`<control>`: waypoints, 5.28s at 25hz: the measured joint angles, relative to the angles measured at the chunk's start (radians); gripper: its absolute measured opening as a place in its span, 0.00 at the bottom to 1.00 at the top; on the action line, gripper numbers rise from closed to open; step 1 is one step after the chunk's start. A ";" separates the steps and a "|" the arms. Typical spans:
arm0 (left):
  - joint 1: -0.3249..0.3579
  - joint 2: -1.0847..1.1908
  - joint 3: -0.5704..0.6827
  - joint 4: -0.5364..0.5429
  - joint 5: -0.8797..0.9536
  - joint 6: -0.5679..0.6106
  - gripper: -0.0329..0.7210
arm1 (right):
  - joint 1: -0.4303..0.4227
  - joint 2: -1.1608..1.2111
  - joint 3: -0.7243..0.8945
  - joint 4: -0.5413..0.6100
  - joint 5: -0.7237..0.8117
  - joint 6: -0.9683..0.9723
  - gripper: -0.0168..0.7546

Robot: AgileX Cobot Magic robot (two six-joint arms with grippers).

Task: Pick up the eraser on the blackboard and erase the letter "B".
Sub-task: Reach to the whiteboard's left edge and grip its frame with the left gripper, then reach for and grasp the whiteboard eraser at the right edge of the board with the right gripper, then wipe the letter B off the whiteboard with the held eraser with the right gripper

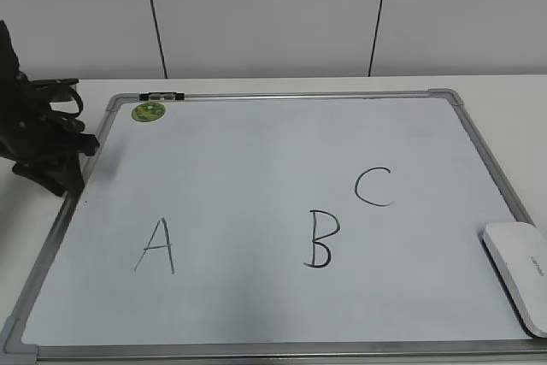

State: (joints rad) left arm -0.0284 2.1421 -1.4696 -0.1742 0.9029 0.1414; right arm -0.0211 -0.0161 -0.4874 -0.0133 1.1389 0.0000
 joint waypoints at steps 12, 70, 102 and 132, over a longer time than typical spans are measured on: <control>0.000 0.000 0.000 -0.021 0.004 0.000 0.12 | 0.000 0.000 0.000 0.000 0.000 0.000 0.76; 0.000 0.018 -0.035 -0.036 0.041 -0.006 0.09 | 0.000 1.350 -0.149 0.134 -0.503 -0.178 0.86; 0.000 0.018 -0.035 -0.036 0.040 -0.006 0.09 | 0.000 1.654 -0.243 0.145 -0.536 -0.182 0.72; 0.000 0.018 -0.037 -0.036 0.038 -0.006 0.09 | 0.397 1.741 -0.699 0.191 -0.228 -0.205 0.71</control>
State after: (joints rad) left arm -0.0284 2.1601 -1.5063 -0.2098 0.9404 0.1356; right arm 0.3760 1.7249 -1.1860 0.1776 0.9111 -0.2053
